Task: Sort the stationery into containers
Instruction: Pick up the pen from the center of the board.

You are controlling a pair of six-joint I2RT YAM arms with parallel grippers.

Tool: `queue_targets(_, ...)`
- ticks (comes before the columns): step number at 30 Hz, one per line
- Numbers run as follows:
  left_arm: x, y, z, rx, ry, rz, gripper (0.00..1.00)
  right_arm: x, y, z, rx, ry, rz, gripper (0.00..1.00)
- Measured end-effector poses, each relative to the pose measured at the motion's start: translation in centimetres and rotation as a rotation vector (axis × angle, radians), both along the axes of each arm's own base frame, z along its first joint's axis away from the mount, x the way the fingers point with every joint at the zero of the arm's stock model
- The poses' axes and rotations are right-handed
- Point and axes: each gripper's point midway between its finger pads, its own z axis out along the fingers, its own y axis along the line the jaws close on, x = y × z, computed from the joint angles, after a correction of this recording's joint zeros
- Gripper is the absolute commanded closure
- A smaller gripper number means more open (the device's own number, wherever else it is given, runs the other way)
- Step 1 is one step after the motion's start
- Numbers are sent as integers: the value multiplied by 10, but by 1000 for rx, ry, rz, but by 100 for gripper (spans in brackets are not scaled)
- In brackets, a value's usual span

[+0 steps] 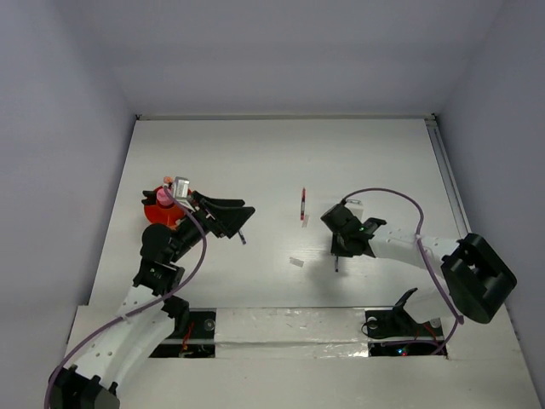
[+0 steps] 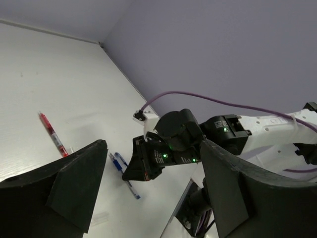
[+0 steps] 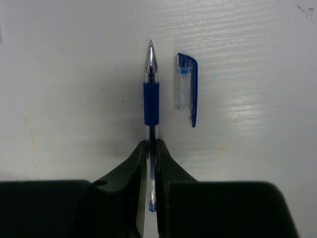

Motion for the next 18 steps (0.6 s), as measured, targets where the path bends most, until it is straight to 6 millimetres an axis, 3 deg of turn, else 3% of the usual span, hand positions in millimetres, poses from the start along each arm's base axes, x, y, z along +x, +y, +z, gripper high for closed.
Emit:
queue_targets(3, -3, -12, -6, 18, 2, -55, 34, 5, 4, 10, 21, -40, 22, 100)
queue_targets(5, -5, -23, -15, 36, 22, -96, 34, 13, 10, 29, 67, -109, 45, 100)
queue_targets(10, -23, -64, -46, 105, 91, -220, 44, 35, 35, 107, 260, -347, 108, 100)
queue_targets(13, -30, -81, -68, 153, 135, -272, 48, 44, 49, 141, 353, -450, 146, 100)
queue_targets(18, -15, -94, -86, 187, 181, -262, 51, 50, 68, 166, 437, -530, 203, 100)
